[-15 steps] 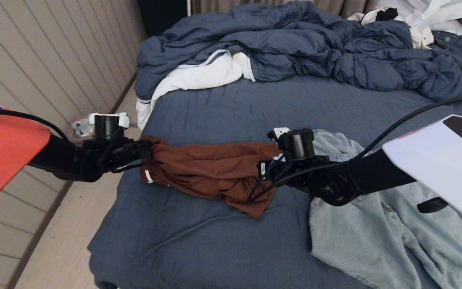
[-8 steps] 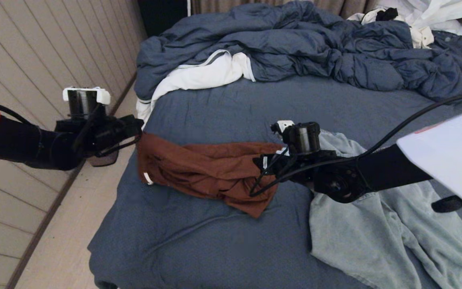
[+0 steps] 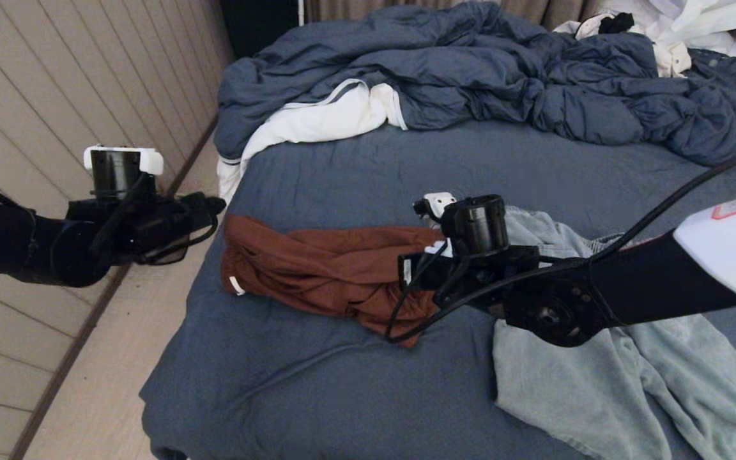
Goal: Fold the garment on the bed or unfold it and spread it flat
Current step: Fold the brown shorts
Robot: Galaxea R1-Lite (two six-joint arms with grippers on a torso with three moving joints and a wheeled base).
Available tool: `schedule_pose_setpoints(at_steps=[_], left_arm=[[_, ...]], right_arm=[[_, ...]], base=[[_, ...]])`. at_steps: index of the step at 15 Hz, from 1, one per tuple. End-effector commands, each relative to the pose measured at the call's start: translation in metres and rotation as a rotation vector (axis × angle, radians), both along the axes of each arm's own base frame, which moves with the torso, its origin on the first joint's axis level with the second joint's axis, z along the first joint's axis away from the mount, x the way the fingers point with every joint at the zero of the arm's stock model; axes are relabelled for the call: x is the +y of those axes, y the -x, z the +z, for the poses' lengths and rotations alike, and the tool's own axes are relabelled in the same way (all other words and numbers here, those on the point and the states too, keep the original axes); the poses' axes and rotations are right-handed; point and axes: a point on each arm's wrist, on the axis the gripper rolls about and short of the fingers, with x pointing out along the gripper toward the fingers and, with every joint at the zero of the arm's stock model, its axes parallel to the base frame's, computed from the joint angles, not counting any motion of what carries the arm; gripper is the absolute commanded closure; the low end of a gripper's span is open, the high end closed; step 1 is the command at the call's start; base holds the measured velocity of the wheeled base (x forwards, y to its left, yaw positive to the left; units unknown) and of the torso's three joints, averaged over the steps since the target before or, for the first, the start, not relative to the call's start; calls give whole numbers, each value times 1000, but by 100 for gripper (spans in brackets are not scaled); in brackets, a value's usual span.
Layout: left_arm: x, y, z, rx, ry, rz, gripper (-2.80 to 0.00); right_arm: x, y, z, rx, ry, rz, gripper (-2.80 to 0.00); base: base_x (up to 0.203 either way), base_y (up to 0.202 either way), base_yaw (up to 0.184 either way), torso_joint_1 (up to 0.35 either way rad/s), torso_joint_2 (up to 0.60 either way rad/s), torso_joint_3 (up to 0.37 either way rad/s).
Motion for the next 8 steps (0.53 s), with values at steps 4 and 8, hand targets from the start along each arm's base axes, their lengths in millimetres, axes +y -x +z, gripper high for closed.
schedule_pose_setpoints(at_steps=[4, 8], left_arm=[[-61, 22, -48, 145, -59, -215, -280], [-102, 6, -70, 159, -109, -311, -280]], right_arm=[[24, 6, -28, 60, 33, 58, 0], [38, 4, -54, 110, 54, 75, 0]], base=[[0, 0, 0, 0, 0, 0], [0, 0, 0, 0, 0, 0]])
